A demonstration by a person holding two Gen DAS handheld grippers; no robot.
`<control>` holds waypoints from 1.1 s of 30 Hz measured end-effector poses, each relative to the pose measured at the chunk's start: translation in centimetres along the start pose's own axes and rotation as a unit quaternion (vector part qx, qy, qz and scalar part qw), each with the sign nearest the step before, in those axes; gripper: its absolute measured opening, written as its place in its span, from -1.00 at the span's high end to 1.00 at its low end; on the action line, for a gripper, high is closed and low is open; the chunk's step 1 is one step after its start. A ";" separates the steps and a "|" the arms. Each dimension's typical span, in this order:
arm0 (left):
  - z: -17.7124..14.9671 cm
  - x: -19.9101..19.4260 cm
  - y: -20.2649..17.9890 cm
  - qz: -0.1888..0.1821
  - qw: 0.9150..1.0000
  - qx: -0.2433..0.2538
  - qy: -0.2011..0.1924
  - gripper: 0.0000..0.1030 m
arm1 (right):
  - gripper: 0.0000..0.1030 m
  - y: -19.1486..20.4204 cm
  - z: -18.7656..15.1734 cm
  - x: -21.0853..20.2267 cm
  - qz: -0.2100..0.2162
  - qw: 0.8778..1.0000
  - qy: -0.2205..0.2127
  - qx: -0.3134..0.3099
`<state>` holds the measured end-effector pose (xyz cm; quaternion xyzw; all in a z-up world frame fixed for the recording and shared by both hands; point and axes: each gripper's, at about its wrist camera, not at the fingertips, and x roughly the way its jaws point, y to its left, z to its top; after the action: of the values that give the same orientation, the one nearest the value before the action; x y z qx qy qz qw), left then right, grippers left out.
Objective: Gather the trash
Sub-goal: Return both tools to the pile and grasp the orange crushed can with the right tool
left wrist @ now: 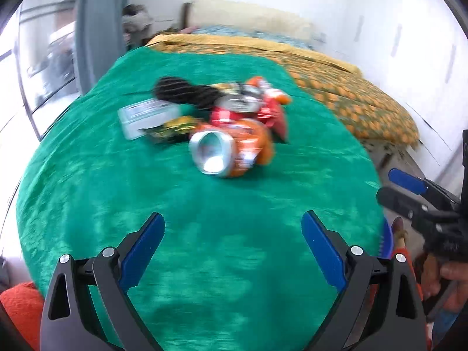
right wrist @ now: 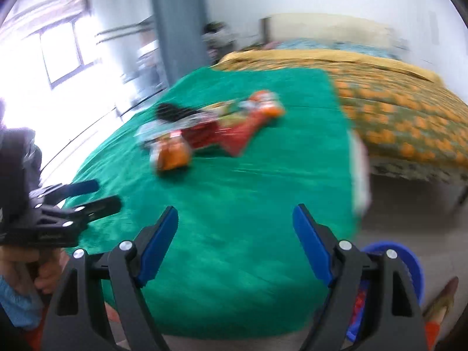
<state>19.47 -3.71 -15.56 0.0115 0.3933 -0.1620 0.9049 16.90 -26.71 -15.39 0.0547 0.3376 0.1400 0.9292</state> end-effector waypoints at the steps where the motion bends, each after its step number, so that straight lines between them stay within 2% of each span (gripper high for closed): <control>1: 0.1 0.0 0.7 0.003 1.000 -0.005 0.001 -0.82 | -0.53 0.8 0.4 0.6 0.011 1.000 0.005 -0.007; 5: -0.4 0.2 2.7 0.029 0.999 -0.015 0.008 -0.82 | -0.53 2.8 2.5 4.2 0.035 0.999 0.021 -0.026; 9: -1.3 0.4 4.4 0.030 0.999 -0.037 0.020 -0.82 | -0.53 4.4 4.5 9.4 0.064 0.996 0.057 -0.041; 12: -1.5 0.4 5.1 0.030 0.998 -0.050 0.017 -0.82 | -0.53 5.7 5.8 12.2 0.058 0.994 0.066 -0.059; 16: -1.7 0.2 5.5 0.035 0.998 -0.050 0.016 -0.82 | -0.50 6.4 6.6 14.1 0.047 0.995 0.075 -0.053; 17: -1.8 0.2 5.6 0.035 0.998 -0.051 0.017 -0.82 | -0.42 6.6 6.5 14.3 0.047 0.995 0.076 -0.052; 18: -1.9 0.2 5.7 0.034 0.998 -0.052 0.018 -0.82 | -0.21 6.8 6.4 14.4 0.045 0.995 0.077 -0.055; 19: -1.9 0.2 5.7 0.035 0.998 -0.051 0.019 -0.82 | -0.15 7.0 6.3 14.4 0.039 0.994 0.076 -0.062; 22: -1.9 0.1 5.9 0.037 0.998 -0.052 0.020 -0.82 | -0.11 7.1 5.6 13.3 0.034 0.995 0.063 -0.066; 27: -1.5 -0.1 6.5 0.018 0.997 -0.069 0.023 -0.82 | -0.11 6.9 4.0 9.8 0.029 0.997 0.039 -0.064; 33: 2.8 1.7 8.1 0.016 0.999 -0.032 0.017 -0.82 | -0.11 6.5 1.6 6.7 0.023 0.998 0.032 -0.052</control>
<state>24.98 3.06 -15.75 -0.0089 0.4135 -0.1348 0.9004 21.40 -18.56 -17.02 0.0096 0.3585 0.1807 0.9158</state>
